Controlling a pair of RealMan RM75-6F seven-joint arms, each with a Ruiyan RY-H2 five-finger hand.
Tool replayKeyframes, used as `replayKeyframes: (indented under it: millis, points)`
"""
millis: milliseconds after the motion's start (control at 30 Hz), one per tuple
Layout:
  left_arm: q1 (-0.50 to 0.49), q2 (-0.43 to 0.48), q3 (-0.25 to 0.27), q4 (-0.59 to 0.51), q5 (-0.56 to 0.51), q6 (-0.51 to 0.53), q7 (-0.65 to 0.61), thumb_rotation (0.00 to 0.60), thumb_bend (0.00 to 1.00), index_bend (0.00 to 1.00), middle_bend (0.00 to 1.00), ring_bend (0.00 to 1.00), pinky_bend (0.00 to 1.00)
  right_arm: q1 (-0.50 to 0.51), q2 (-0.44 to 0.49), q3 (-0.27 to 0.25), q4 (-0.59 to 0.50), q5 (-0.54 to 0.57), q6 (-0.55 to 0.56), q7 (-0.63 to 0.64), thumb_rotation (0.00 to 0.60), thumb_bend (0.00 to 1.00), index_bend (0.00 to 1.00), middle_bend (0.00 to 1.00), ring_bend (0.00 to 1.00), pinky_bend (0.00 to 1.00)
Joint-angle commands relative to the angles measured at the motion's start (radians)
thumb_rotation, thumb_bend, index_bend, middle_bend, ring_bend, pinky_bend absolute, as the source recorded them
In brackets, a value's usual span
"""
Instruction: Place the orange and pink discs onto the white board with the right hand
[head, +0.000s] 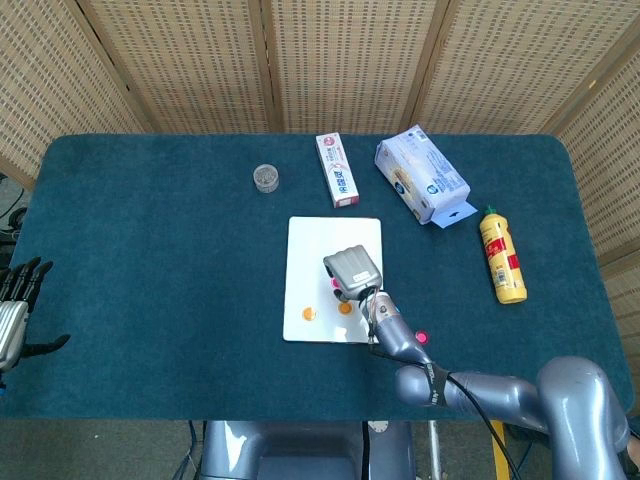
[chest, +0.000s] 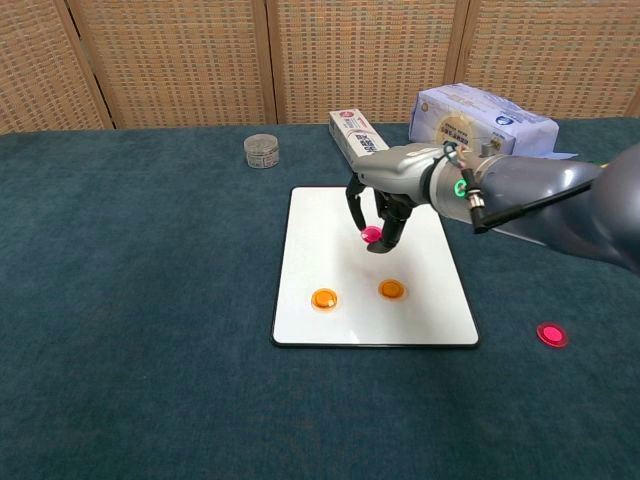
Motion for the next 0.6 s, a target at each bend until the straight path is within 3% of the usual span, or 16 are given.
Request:
replayKeyframes:
  millis: [33, 133, 267, 333, 600]
  points:
    - [-0.001, 0.001, 0.000, 0.000, -0.001, -0.002, -0.002, 0.600, 0.00, 0.00, 0.00, 0.00, 0.00, 0.034, -0.034, 0.002, 0.034, 0.051, 0.019, -0.030, 0.600, 0.36, 0.52, 0.97, 0.95, 1.00]
    - [-0.001, 0.002, 0.000, 0.000, -0.001, -0.002, -0.004, 0.600, 0.00, 0.00, 0.00, 0.00, 0.00, 0.047, -0.044, -0.008, 0.049, 0.075, 0.029, -0.043, 0.600, 0.34, 0.49, 0.97, 0.95, 1.00]
    - [0.000, 0.002, 0.001, 0.000, 0.002, 0.000, -0.005, 0.600, 0.00, 0.00, 0.00, 0.00, 0.00, 0.056, -0.044, -0.014, 0.053, 0.097, 0.038, -0.049, 0.600, 0.26, 0.30, 0.97, 0.95, 1.00]
    - [0.000, 0.002, 0.001, 0.001, 0.002, 0.001, -0.006, 0.600, 0.00, 0.00, 0.00, 0.00, 0.00, 0.056, -0.039, -0.017, 0.044, 0.096, 0.047, -0.046, 0.600, 0.24, 0.25, 0.97, 0.95, 1.00]
    - [-0.002, 0.002, 0.000, 0.003, -0.002, -0.004, -0.007, 0.600, 0.00, 0.00, 0.00, 0.00, 0.00, 0.008, 0.042, -0.051, -0.070, -0.003, 0.094, 0.018, 0.600, 0.24, 0.24, 0.97, 0.95, 1.00]
